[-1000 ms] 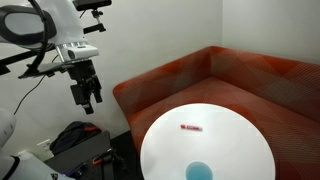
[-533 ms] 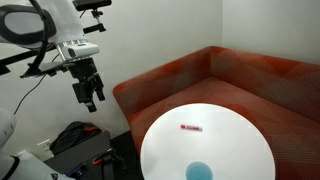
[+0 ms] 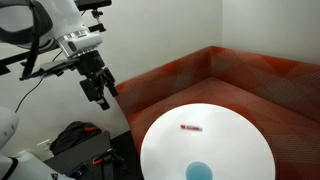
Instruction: Move the light blue cup to the right then place the red marker inside the cup
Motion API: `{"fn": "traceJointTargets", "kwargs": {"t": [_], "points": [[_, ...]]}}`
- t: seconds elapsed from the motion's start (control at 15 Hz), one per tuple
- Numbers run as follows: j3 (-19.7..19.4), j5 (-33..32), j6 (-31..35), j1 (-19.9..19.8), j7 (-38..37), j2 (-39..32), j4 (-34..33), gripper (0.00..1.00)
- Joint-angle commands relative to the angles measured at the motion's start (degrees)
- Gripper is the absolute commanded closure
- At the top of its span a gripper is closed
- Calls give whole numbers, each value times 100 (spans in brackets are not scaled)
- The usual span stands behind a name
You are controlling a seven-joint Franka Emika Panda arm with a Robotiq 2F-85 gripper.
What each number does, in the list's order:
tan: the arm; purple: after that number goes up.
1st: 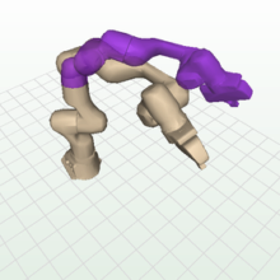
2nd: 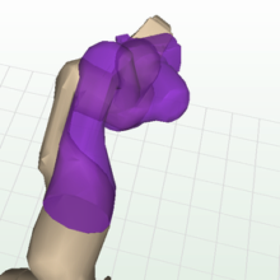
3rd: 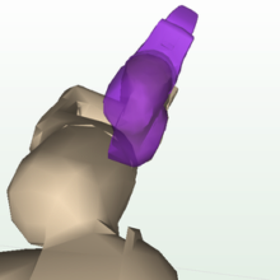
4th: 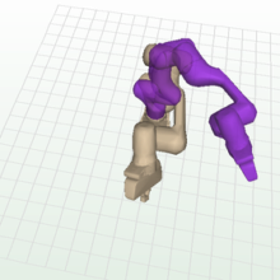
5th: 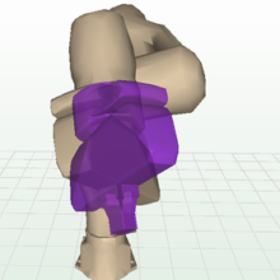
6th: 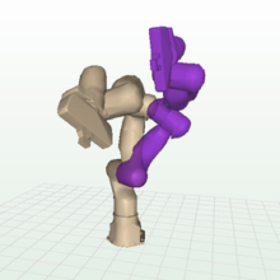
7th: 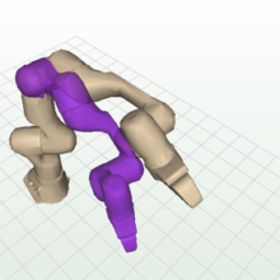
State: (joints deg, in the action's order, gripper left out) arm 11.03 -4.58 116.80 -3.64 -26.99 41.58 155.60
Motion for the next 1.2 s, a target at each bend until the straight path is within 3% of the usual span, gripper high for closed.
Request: {"fn": "traceJointTargets", "kwargs": {"t": [0.0, 0.53, 0.93, 1.13], "points": [[-326, -308, 565, -246, 339, -30, 112, 0], [-937, -299, 2336, -736, 714, -721, 365, 0], [-1422, -529, 2691, -1345, 1152, -1579, 192, 0], [-1699, -582, 2873, -1470, 1496, -2086, -22, 0]]}}
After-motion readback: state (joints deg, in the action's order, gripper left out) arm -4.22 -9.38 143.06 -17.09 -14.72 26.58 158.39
